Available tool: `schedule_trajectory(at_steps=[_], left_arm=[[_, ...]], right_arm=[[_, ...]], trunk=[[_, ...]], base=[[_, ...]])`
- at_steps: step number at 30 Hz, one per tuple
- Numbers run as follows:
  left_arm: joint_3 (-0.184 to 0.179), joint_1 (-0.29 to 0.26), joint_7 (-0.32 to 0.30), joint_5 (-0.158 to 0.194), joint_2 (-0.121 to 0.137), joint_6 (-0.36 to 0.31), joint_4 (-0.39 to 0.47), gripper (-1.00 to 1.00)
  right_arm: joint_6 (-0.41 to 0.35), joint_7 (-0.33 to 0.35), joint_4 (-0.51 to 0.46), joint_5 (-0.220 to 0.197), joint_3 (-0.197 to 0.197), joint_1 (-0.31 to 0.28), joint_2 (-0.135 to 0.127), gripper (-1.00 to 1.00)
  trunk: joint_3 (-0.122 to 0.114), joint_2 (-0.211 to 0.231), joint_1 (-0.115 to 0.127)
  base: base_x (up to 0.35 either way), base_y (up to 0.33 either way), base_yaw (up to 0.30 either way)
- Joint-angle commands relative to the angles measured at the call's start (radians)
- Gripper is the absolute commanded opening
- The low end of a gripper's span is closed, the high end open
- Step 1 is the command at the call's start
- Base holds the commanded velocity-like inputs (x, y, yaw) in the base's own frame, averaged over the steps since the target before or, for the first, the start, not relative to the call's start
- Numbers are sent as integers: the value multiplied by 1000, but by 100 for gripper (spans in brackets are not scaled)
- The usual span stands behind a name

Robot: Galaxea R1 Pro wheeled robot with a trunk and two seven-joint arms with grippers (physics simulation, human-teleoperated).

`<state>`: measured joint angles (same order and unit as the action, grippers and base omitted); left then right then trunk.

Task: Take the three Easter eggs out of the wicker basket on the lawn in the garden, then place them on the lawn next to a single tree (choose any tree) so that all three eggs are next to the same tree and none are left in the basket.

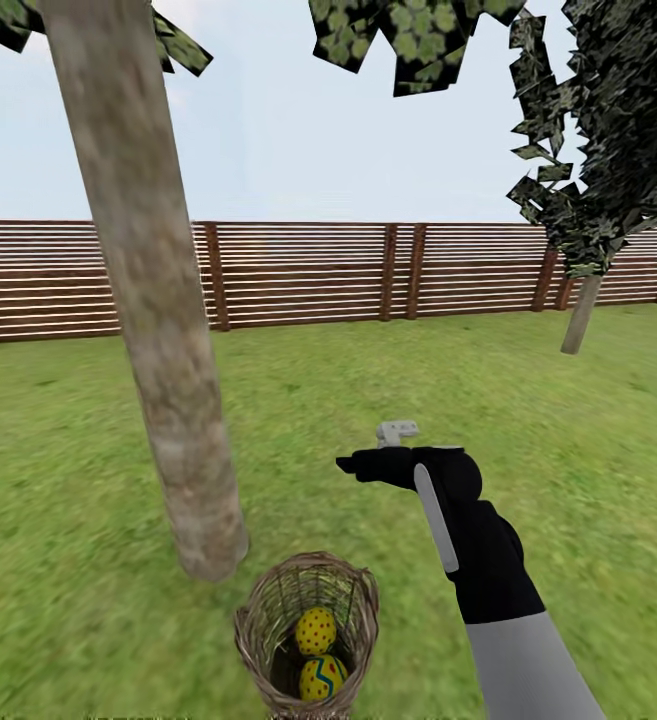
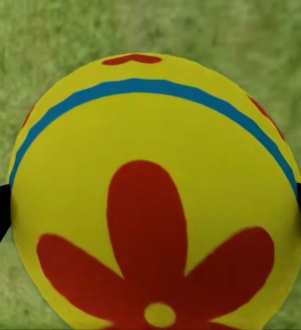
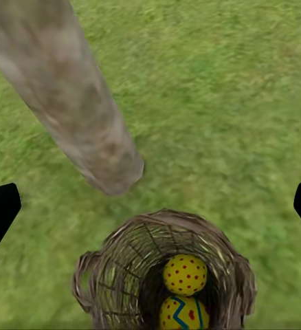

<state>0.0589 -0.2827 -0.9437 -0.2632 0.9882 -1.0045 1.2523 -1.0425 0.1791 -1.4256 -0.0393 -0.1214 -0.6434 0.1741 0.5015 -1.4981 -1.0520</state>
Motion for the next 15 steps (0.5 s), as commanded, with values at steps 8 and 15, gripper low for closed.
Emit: schedule_trajectory(at_steps=[8,15], left_arm=[[1,-1,-11,-8,0,43,-48,-100],[1,-1,-13,-6,0,46,-50,-100]], right_arm=[[-5,-2,1,-4,0,-1,0,100],[-5,-1,1,-4,0,-1,0,100]], trunk=[[1,-1,0],[1,-1,0]], base=[[-45,307,-76],[-1,313,-274]])
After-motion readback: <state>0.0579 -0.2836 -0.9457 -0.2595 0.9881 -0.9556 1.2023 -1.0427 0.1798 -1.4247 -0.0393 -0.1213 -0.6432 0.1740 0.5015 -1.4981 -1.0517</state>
